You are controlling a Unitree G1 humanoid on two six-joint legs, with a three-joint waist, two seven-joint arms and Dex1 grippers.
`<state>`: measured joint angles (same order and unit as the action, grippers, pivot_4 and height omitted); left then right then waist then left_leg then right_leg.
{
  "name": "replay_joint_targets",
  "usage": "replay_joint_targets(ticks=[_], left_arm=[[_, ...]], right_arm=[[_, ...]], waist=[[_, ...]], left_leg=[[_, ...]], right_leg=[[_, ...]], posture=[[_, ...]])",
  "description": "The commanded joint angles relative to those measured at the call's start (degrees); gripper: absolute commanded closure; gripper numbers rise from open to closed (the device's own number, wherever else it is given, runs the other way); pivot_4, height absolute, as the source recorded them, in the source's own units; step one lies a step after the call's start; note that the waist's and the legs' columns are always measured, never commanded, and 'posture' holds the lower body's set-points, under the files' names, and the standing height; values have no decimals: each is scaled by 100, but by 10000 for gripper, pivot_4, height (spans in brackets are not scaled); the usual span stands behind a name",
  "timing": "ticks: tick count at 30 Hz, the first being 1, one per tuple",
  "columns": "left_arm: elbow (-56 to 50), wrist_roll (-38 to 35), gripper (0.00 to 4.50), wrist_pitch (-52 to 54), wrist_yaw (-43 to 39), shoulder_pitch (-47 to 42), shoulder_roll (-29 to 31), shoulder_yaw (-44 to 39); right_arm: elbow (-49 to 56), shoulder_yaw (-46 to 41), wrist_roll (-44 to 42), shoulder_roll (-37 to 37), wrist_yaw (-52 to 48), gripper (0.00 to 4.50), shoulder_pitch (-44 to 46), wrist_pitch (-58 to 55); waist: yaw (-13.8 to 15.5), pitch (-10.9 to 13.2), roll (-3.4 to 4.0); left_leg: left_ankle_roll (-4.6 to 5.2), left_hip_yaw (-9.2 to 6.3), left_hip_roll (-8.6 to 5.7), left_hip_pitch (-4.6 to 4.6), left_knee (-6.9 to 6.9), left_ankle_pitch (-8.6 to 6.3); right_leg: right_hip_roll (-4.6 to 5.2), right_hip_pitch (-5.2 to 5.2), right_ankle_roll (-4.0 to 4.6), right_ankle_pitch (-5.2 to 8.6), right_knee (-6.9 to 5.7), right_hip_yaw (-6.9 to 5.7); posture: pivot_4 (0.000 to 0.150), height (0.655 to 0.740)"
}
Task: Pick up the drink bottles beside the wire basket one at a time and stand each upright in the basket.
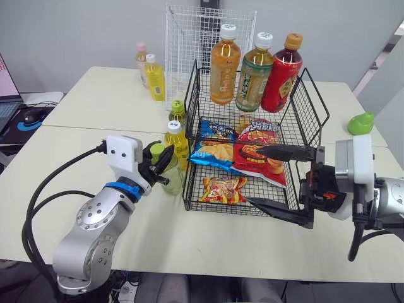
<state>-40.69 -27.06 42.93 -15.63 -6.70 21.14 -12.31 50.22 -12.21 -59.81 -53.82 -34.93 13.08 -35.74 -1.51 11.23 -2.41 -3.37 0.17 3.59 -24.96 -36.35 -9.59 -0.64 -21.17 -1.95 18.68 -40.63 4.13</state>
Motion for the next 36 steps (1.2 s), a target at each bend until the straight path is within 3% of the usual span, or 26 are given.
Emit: replay_joint_targets(ticks=[1, 4, 9, 12, 16, 21, 27, 36], left_arm=[[-55, -285, 31091, -134, -391, 63, 384, -470], [61, -828, 31092, -4, -1225, -88, 1281, -1058], [1314, -2099, 31095, 802, -2353, -1428, 3090, -1840], [2210, -2572, 31097, 1254, -2825, -2336, 3851, -1807], [3378, -2887, 31098, 1624, -3212, -3775, 4359, -1386], [4593, -2578, 31101, 1774, -3817, -5716, 4420, -358], [5992, -1921, 31102, 1615, -4695, -7834, 3784, 718], [6898, -1248, 31102, 1182, -6027, -8853, 2673, 1457]], right_arm=[[87, -183, -47, -65, 41, 0, 21, 18], [35, -178, 50, -40, 52, 0, 34, 51], [-186, -73, 204, -14, -2, 0, 185, 71], [-277, 5, 274, 49, -38, 0, 290, 89], [-278, -33, 331, 59, 63, 0, 295, 30], [-251, -151, 404, 8, 290, 0, 77, -154], [-112, -360, 619, 71, 480, 0, -216, -140], [226, -553, 211, 204, 813, 0, -299, -146]], waist=[[-7, 0, 0], [-30, 4, -8], [-25, 13, -14], [-17, 15, -15], [-18, 16, -15], [3, 17, -18], [-1, 18, -18], [-46, 19, -15]], left_leg=[[0, 0, 2, 0, 3, 0], [-1, -2, 5, 1, 18, 1], [-2, -11, 12, -1, 35, 1], [-3, -5, 4, -2, 40, 1], [-2, -4, 2, -17, 55, -1], [-2, -24, 0, -62, 50, 0], [-2, -23, 0, -101, 41, 0], [-2, -17, 3, -103, 43, 1]], right_leg=[[0, -1, 1, 0, 0, 0], [-2, -8, 11, 6, 2, -3], [-13, -24, 31, 18, -6, -14], [-2, -20, 29, 20, 9, -15], [3, -18, 13, 11, 57, -21], [0, -44, 10, 9, 65, -43], [-8, -81, 21, -3, 58, -41], [-9, -91, 22, -4, 48, -34]], posture=[[1500, 7360], [1500, 7360], [1500, 7360], [1500, 7360], [1500, 7360], [1500, 7360], [1500, 7360], [1500, 7360]])
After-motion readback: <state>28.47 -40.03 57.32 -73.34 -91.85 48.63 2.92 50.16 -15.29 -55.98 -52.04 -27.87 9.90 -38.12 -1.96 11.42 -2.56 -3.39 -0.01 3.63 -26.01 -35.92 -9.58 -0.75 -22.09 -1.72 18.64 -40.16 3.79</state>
